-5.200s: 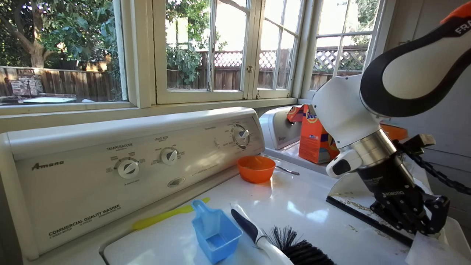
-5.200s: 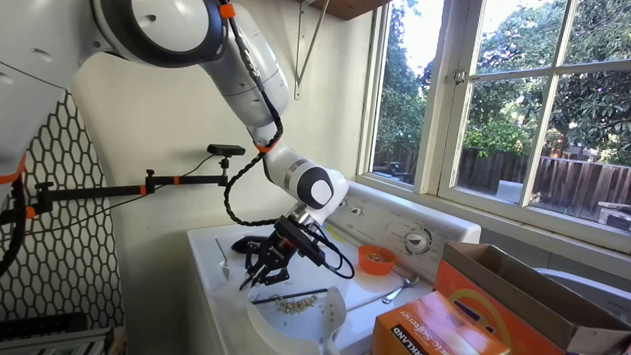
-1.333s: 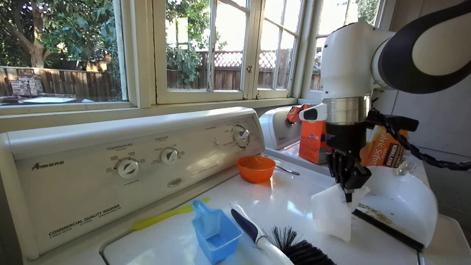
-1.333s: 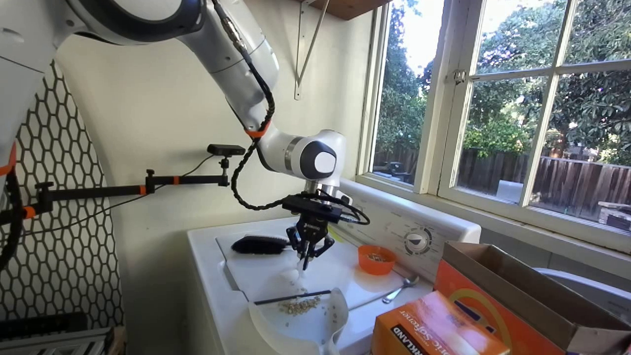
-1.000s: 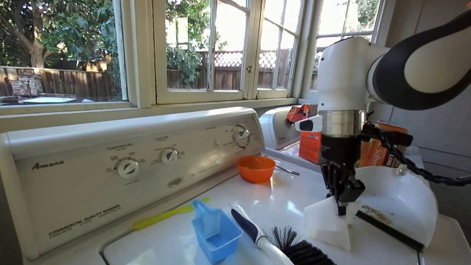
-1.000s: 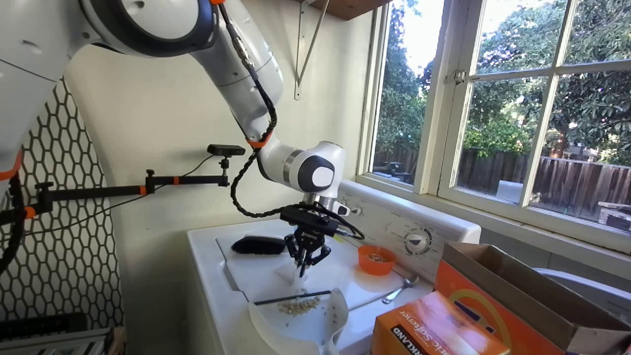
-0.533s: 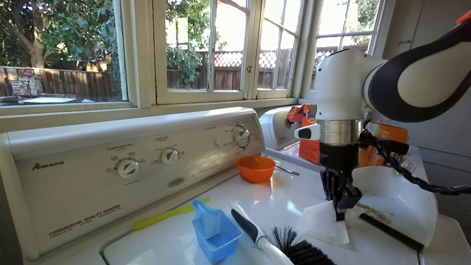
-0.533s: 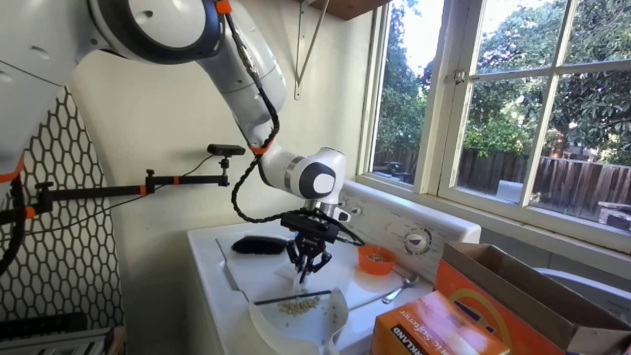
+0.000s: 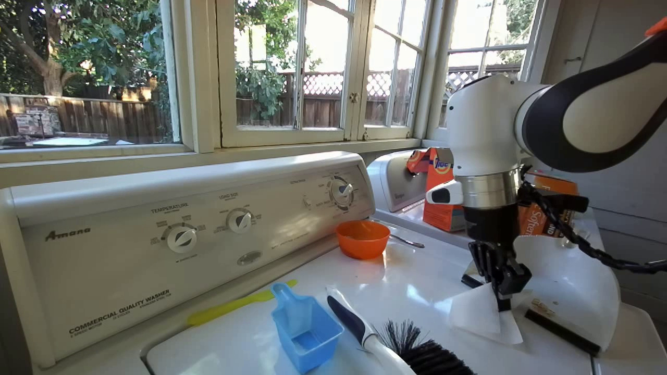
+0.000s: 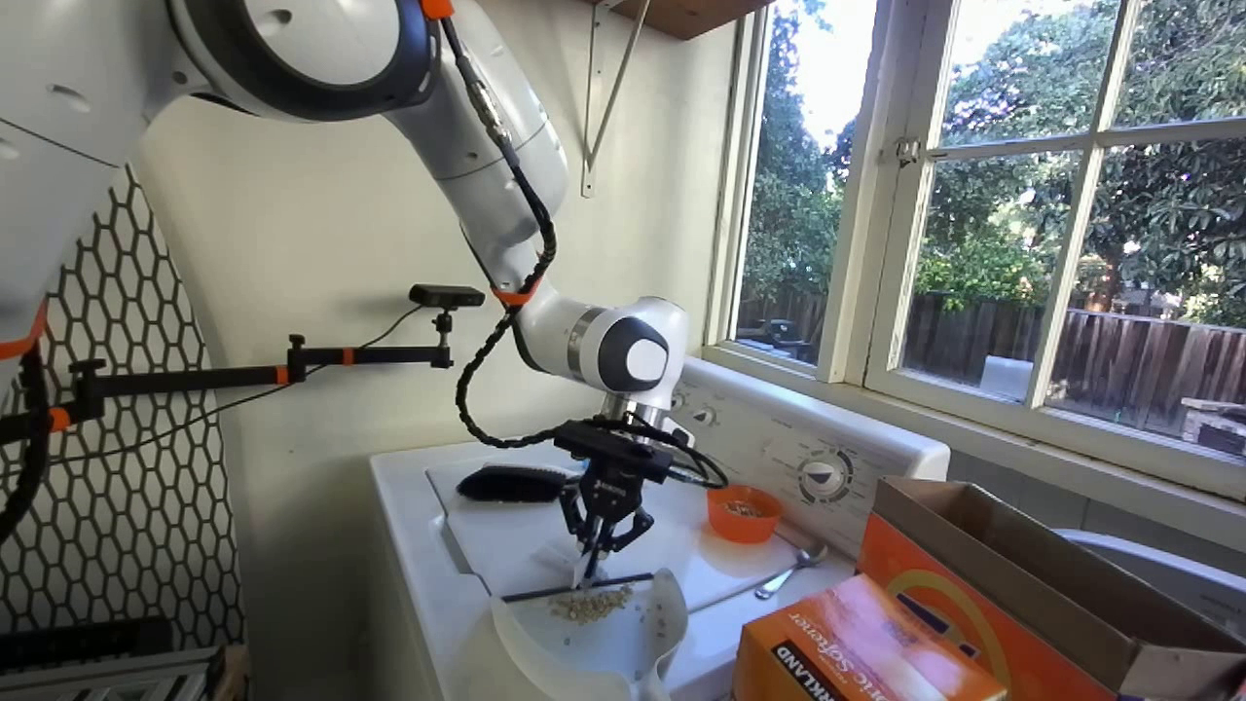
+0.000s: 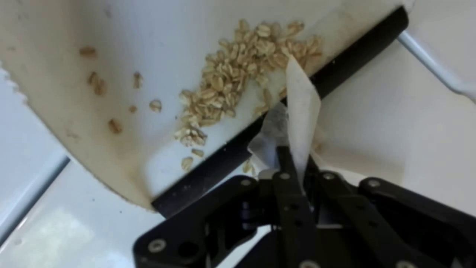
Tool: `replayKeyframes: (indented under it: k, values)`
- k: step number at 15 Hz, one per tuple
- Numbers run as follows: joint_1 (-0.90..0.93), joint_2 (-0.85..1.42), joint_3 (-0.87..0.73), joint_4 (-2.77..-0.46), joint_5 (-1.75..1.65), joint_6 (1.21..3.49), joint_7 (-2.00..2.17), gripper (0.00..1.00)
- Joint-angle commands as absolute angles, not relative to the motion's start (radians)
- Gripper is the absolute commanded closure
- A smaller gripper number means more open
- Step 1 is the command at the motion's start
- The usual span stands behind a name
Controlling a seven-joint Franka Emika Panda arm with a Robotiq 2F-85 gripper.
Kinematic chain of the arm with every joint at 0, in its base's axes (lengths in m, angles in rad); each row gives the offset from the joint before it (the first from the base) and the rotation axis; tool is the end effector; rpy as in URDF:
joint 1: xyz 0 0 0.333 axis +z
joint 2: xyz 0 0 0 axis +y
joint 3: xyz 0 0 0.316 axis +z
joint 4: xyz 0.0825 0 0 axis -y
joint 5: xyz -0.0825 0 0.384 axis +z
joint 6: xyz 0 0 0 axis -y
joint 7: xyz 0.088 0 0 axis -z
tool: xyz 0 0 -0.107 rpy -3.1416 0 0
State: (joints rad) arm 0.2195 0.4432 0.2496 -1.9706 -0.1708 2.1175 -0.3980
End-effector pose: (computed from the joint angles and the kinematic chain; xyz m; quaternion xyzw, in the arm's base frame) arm 0.5236 0.2537 0.2304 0.8765 0.4610 -0.1377 0.0167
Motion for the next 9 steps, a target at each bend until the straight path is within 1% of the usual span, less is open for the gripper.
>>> replayKeyframes:
  k: [1,9]
  values:
    - [0.23,0.424,0.235,-1.985,-0.207,2.051,-0.378,0.97]
    - [0.229,0.408,0.231,-1.976,-0.235,1.927,-0.383,0.97]
